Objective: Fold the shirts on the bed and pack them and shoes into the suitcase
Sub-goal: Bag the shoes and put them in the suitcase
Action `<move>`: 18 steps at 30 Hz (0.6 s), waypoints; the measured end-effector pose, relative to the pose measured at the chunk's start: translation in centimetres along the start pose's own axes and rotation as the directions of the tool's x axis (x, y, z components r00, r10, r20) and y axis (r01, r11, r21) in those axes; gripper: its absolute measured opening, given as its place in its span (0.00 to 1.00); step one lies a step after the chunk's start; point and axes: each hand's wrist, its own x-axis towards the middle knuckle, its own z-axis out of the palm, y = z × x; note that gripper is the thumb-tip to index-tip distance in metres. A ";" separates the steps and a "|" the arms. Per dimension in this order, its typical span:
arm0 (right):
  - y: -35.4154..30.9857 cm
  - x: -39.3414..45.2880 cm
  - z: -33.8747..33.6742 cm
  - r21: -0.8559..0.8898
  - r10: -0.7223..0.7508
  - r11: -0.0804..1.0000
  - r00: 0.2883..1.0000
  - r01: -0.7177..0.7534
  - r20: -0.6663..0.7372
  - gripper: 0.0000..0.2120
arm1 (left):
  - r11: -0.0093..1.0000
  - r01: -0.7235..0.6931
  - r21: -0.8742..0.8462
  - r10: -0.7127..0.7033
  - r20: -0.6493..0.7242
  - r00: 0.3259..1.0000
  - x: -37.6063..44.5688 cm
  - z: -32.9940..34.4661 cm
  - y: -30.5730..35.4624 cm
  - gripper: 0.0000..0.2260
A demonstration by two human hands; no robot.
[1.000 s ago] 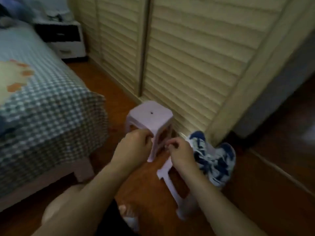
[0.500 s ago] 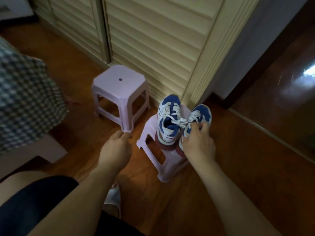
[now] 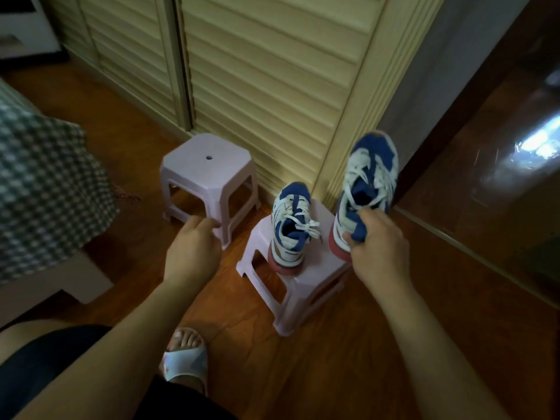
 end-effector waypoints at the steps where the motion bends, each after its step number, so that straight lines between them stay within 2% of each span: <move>1: -1.3 0.5 -1.2 0.042 -0.074 0.996 0.997 0.075 -0.028 0.13 | 0.999 0.003 -0.036 -0.005 -0.034 0.999 0.8 -1.1 0.7 0.13; 3: -5.5 1.7 -2.9 0.178 -0.207 0.961 0.977 0.212 -0.046 0.11 | 0.995 0.007 -0.101 -0.015 -0.080 0.997 2.0 -4.6 1.3 0.12; 5: -11.5 2.8 -3.3 0.363 -0.328 0.874 0.943 0.324 -0.054 0.11 | 0.990 0.020 -0.138 -0.039 -0.139 0.990 2.2 -9.7 -0.2 0.11; 7: -18.9 3.3 -3.1 0.560 -0.407 0.739 0.910 0.375 -0.073 0.13 | 0.995 0.061 -0.080 -0.078 -0.222 0.972 0.9 -15.7 -4.1 0.09; 10: -31.1 2.5 -2.1 0.810 -0.529 0.475 0.847 0.344 -0.050 0.15 | 0.966 0.252 0.051 -0.217 -0.361 0.907 -3.9 -24.9 -13.3 0.09; 12: -38.8 1.3 -0.6 0.886 -0.621 0.336 0.783 0.319 -0.046 0.15 | 0.897 0.421 0.134 -0.320 -0.459 0.829 -8.3 -29.8 -19.6 0.08; 15: -47.4 -0.9 2.8 0.918 -0.745 0.232 0.666 0.321 -0.044 0.15 | 0.780 0.589 0.212 -0.387 -0.575 0.721 -14.0 -34.7 -27.0 0.04; 16: -49.2 -1.7 3.9 0.929 -0.773 0.213 0.634 0.303 -0.030 0.15 | 0.754 0.604 0.257 -0.374 -0.589 0.717 -15.2 -35.6 -28.9 0.04; 18: -51.4 -3.3 5.9 0.944 -0.814 0.189 0.581 0.271 -0.004 0.15 | 0.720 0.562 0.408 -0.317 -0.526 0.789 -16.5 -36.5 -32.4 0.10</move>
